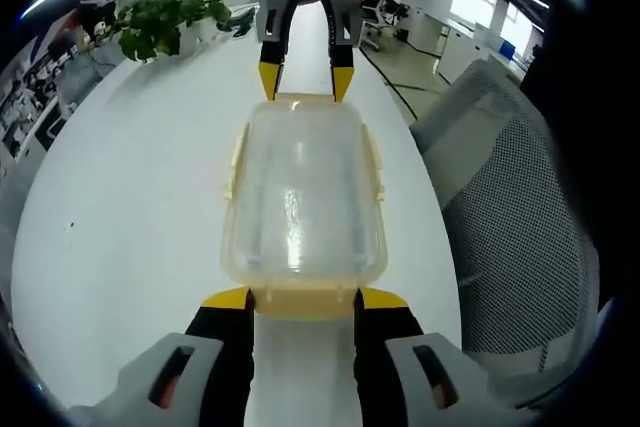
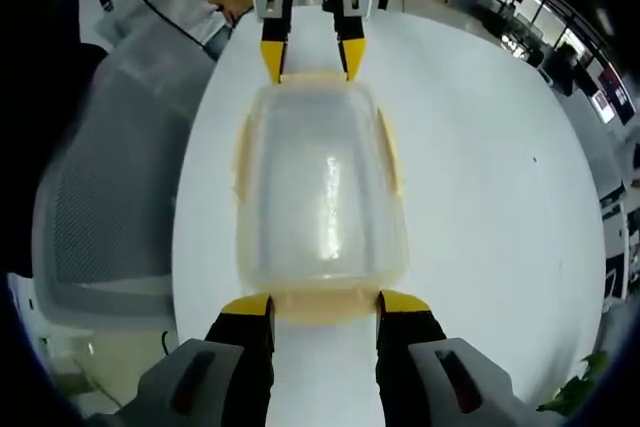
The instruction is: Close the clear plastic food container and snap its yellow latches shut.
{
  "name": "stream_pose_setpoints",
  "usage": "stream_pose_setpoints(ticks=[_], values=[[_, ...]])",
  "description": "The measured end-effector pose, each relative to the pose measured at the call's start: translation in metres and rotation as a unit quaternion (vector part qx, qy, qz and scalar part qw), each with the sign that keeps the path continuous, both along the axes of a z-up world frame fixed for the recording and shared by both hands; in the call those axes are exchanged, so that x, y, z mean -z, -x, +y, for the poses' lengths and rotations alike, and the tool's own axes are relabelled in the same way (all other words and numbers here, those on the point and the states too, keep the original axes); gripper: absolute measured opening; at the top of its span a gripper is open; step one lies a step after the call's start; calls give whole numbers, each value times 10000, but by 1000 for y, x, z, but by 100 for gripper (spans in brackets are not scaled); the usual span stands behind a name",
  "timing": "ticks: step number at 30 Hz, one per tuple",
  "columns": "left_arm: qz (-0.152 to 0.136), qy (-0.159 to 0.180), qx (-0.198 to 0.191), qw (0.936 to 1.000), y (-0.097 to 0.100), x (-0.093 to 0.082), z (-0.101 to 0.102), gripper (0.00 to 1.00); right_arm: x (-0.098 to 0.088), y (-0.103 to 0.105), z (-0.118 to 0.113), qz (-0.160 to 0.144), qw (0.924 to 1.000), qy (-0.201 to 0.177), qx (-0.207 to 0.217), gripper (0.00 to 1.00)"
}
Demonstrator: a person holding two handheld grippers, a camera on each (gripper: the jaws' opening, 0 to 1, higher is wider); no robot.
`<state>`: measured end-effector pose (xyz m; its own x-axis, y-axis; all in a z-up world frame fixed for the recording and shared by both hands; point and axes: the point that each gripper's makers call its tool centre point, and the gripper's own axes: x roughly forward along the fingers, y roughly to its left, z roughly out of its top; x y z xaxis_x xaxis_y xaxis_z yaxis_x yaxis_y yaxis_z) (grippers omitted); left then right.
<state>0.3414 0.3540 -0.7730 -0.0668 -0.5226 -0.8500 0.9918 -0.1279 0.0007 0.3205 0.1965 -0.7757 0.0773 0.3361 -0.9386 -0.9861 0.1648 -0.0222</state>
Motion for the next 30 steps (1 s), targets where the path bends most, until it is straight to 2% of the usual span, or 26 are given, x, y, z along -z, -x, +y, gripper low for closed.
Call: stream_pose_setpoints(ticks=[18,30], values=[[17,56,-1,10000,3,0,-12,37,-2,3,-12,4,10000,67,19,39],[45,-5,16,10000,4,5,-14,37,6,5,-14,32,10000,71,43,39]])
